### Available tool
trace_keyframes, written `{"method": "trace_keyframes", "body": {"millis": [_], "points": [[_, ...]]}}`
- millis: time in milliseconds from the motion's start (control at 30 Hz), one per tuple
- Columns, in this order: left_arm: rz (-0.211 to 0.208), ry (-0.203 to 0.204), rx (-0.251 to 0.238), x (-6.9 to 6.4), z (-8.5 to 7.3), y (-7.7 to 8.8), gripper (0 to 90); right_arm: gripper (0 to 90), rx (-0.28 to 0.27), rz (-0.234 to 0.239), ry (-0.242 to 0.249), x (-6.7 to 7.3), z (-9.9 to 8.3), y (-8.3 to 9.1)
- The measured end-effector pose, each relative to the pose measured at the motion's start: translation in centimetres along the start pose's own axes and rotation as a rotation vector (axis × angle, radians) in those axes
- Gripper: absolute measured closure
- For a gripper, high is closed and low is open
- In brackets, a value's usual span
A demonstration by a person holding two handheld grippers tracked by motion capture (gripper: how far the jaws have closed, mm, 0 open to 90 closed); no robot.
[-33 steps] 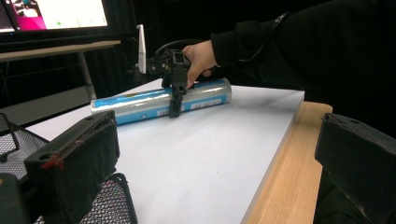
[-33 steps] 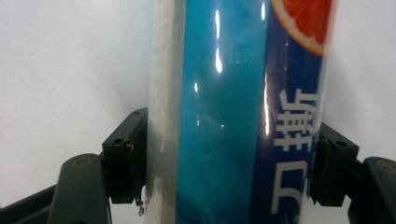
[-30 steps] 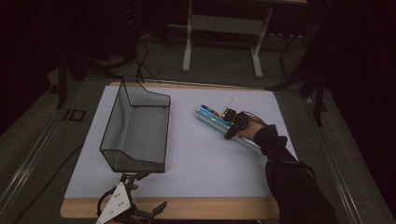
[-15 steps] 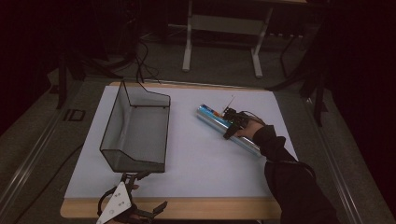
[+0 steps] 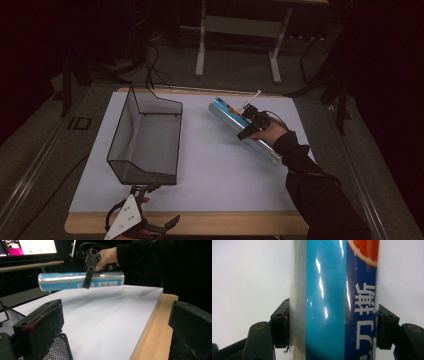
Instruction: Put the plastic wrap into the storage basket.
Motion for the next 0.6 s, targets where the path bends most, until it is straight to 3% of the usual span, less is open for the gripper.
{"method": "trace_keyframes", "body": {"millis": [233, 367, 600], "points": [[-0.002, -0.001, 0.001, 0.0, 0.0, -0.1, 0.4, 31.8, -0.1, 0.011, -0.018, 1.4, 2.4, 2.4], [0.0, -0.004, 0.002, 0.0, 0.0, -0.1, 0.4, 31.8, -0.173, 0.052, -0.019, 2.9, 4.2, 3.7], [-0.002, -0.005, 0.003, 0.0, 0.0, 0.0, 0.4, 31.8, -0.271, 0.07, -0.004, 5.4, 7.5, 5.5]]}}
Point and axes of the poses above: each handheld gripper's, and its own axes: y roughly backward along the jaws, z roughly out of its top, x roughly to its left, the point moved 10 cm from there along -y, roughly forward along the jaws, and after that the axes turned 3 degrees about z, right-handed, at the moved point
